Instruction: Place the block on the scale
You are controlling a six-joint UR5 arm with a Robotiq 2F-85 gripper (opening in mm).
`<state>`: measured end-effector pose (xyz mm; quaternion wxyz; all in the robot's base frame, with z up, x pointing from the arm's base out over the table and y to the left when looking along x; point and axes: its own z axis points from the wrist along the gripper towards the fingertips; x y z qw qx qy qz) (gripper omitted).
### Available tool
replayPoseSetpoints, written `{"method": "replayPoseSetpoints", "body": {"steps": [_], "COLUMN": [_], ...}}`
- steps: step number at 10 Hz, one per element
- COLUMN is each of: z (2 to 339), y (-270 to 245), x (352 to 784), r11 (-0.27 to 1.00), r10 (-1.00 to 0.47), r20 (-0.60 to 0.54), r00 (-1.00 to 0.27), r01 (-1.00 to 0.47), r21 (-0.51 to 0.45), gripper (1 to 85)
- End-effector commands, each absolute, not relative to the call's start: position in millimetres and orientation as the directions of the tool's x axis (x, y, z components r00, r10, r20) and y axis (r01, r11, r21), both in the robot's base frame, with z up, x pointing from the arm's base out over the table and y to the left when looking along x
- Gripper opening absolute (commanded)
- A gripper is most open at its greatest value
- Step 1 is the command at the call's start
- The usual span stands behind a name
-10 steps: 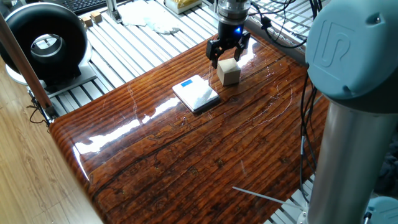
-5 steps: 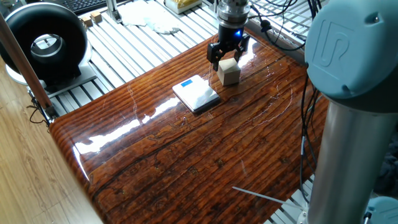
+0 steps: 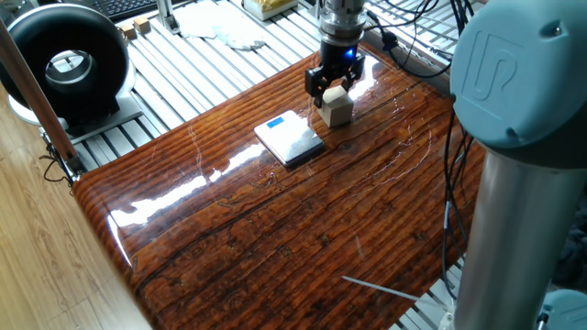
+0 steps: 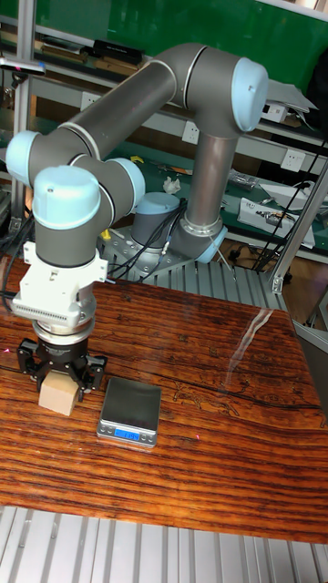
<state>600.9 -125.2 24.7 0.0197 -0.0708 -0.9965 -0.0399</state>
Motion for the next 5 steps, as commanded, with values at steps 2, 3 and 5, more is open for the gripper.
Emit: {"method": "replayPoseSetpoints", "body": {"steps": [2,3,5], "z": [25.7,25.0,29.9], "y": [-110.5,-108.8,-105.2], "x": [600.6,600.9,601.5], "r11": [0.989,0.990,0.990], "r10": [0.099,0.098,0.094], "r20": [0.031,0.027,0.026], "r00": [-0.995,-0.995,-0.995], "r01": [0.102,0.100,0.096], "r21": [0.110,0.101,0.100], "gripper": [58.3,46.7,30.0]}}
